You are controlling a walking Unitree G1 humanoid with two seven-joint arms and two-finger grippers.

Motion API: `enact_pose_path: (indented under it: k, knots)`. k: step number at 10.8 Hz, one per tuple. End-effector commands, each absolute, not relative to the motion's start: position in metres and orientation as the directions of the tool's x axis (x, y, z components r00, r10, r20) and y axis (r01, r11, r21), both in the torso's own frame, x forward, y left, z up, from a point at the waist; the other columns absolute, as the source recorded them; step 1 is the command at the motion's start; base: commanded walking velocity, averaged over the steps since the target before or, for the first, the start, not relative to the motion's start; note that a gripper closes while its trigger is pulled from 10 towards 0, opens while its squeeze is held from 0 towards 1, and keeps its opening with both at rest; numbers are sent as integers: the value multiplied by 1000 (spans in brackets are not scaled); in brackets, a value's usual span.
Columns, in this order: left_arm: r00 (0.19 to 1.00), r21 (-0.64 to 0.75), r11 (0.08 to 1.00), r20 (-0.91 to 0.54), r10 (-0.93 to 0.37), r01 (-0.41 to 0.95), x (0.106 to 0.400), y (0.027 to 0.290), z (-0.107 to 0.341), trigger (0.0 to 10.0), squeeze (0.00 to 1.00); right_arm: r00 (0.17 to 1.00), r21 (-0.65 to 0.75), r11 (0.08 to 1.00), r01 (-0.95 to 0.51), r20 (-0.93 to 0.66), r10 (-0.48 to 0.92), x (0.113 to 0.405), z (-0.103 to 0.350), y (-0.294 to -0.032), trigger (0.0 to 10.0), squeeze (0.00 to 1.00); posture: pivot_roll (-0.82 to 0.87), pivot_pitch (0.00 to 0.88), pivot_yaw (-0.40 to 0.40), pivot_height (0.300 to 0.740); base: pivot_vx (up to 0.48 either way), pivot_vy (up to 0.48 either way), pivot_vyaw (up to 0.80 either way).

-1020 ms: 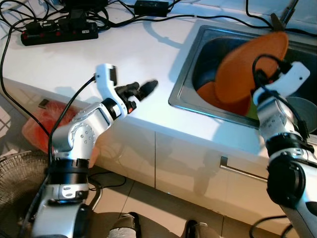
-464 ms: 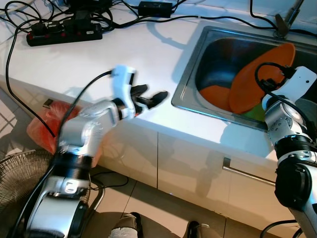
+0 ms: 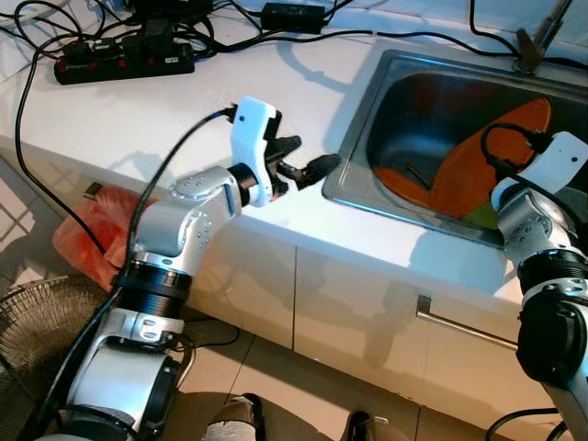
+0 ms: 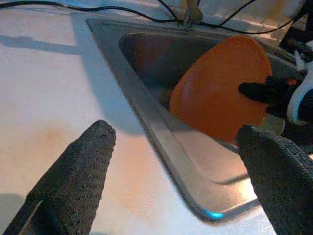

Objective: Kitchen organization

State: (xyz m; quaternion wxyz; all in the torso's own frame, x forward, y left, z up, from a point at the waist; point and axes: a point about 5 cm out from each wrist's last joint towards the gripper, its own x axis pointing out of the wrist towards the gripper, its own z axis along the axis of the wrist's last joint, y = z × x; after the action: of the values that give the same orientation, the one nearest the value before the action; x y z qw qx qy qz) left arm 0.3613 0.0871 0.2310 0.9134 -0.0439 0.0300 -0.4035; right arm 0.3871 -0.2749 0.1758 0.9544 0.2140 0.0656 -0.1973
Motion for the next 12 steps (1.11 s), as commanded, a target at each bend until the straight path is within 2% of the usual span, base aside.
enact_pose_path:
  k: [1,2,4,5,6,12]
  knots:
    - [658,-95,657,-27,-753,748,362,85,232,10000,0,890,454,781,429,-362,-278,376,130,-262,10000,0,72,167,79,740,0,0,0]
    - [655,-99,654,-31,-755,750,362,86,231,10000,0,916,591,707,388,-331,-226,380,134,-254,10000,0,79,163,81,740,0,0,0]
    - [653,-99,652,-31,-757,751,363,87,233,10000,0,941,693,641,332,-295,-168,385,136,-238,10000,0,86,161,83,740,0,0,0]
    - [653,-100,653,-30,-757,751,364,88,233,10000,0,942,712,622,325,-299,-150,385,133,-233,10000,706,89,161,83,740,0,0,0]
    - [653,-100,653,-31,-756,751,364,88,233,10000,0,937,715,611,339,-317,-148,385,129,-227,10000,1000,89,161,83,740,0,0,0]
    - [656,-97,660,-73,-751,745,365,92,228,10000,0,887,606,674,422,-430,-168,379,114,-225,10000,1000,98,162,79,740,0,0,0]
